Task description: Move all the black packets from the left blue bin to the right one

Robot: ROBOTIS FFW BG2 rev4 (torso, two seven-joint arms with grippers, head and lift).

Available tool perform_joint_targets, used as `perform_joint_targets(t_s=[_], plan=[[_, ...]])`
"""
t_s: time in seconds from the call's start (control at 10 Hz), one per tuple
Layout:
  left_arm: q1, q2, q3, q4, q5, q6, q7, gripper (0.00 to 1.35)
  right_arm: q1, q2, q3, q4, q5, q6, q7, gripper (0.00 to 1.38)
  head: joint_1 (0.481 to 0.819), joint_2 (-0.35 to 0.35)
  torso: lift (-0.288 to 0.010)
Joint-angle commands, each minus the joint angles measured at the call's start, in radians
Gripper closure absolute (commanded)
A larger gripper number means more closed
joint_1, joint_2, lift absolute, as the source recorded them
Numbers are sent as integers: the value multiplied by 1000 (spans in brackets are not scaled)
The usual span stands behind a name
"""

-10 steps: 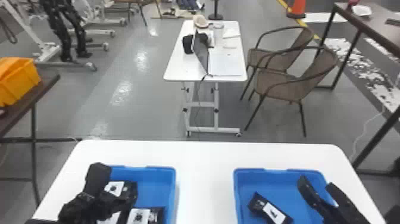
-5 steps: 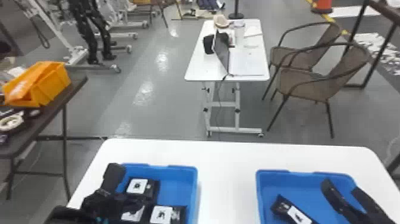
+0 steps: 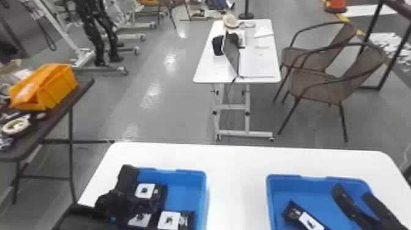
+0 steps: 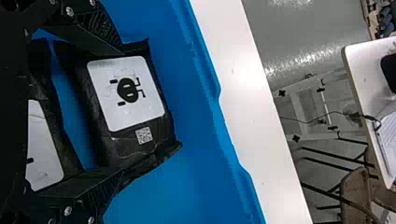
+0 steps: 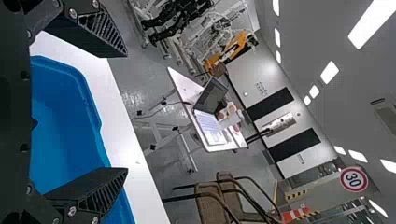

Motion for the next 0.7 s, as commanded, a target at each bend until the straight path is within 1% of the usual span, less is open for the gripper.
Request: perform_joint_targets(t_s=[0.0,0.1,0.2,0.3,0.4,0.5,0.6], plan=[[-16,2,-14,12,2,11,0,159,-4,4,0,6,-10,2,1,148,695,141,0],[-16,-2,-9,12,0,37,0,260,-5,4,0,9,-12,2,3,150,695,134,0],[-16,-2,-8,14,-1,54,0,472,-8,4,0,9,-12,2,4,150,695,133,0],[-21,-2,-8,20,-12,69,0,570,-10,4,0,13,-17,2,9,150,695,135,0],[-25,-1,-9,28,-10,83,0,610,-13,4,0,18,-24,2,12,150,695,139,0],[-33,4,-14,35,-20,89,-5,759,-15,4,0,20,-26,2,15,150,695,143,0],[-44,5,-17,49,-32,104,-19,786,-16,4,0,23,-27,2,16,150,695,146,0]])
